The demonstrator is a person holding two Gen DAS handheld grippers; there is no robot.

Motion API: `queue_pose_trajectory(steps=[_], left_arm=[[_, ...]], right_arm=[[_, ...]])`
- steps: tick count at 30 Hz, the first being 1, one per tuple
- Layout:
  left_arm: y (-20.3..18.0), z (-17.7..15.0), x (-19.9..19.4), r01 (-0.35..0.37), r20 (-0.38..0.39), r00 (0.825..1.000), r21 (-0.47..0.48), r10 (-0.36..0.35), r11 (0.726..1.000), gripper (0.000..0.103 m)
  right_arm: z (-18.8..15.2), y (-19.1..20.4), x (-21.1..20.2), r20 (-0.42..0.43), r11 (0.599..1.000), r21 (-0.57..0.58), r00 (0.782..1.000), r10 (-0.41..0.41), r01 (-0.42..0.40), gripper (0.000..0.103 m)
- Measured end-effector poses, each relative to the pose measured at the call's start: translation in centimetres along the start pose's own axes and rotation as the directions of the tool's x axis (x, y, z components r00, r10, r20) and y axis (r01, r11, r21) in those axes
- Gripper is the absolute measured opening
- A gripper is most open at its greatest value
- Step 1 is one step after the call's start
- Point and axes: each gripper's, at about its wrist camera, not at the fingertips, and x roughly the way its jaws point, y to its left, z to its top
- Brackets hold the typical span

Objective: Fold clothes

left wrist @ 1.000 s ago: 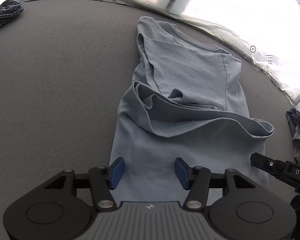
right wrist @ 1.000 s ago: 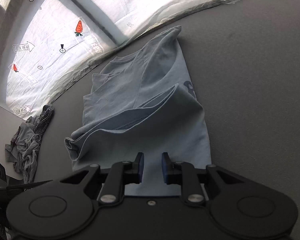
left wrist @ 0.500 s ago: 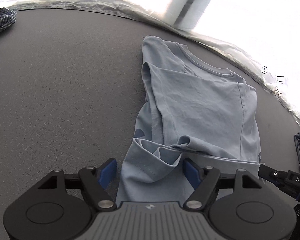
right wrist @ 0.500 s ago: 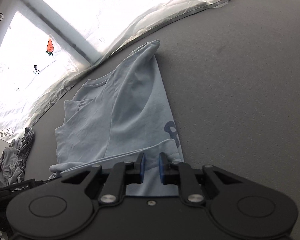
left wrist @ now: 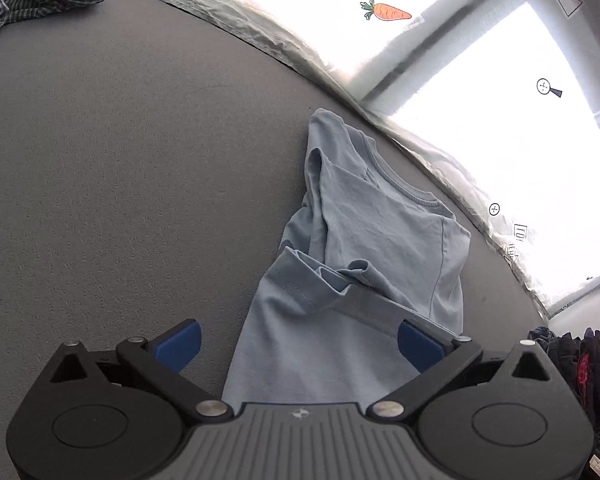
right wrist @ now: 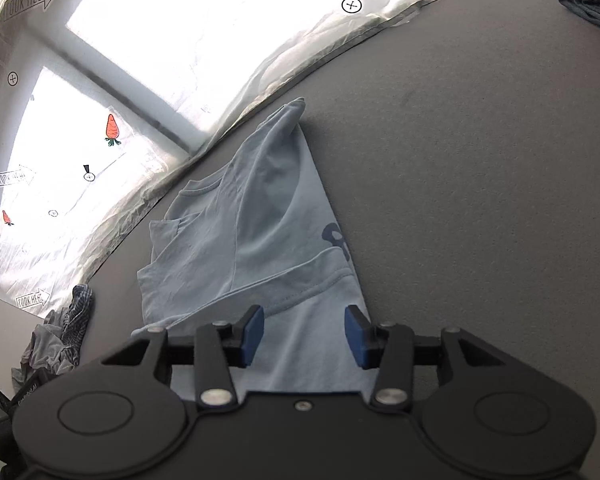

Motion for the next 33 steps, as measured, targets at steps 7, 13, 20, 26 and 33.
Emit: queue_pose_trajectory(steps=[7,13,20,26,33], left_arm=[[3.7,-4.8,-4.0,0.061,-0.023,0.997,-0.239,-0.068,0.969,0.103],[5.6,-7.4,-4.7,0.076,-0.053,0.993,-0.364,-0.102,0.928,0.103],[5.2,-8.5,-4.9,0.067,-0.065,0.993,-0.337,-0.094,0.939,0.103],[5.3,-8.2,-4.3,0.044,-0.095,0.992,-0.346,-0.081,0.937,0.103],[5.8,-7.4,-3.9,0.041,-0.13,0.987,-0.377,-0.096,0.925,0.103]], right_arm=[[-4.4,-4.3,-5.0,0.071,0.966,0.249,0.996,0.058,-0.074,0.084],[-7.9,-7.1,-7.0,0.043,0.918,0.385,0.996,0.078,-0.089,0.085],[-10.7,-8.4,-7.9,0.014,0.849,0.495,0.979,0.205,-0.185,0.085],[-11.0,-8.2,-6.3,0.024,0.801,0.558,0.968,0.249,-0.22,0.073],[-10.4,-7.4,-3.7,-0.005,0.781,0.606,0.981,0.196,-0.153,0.032]])
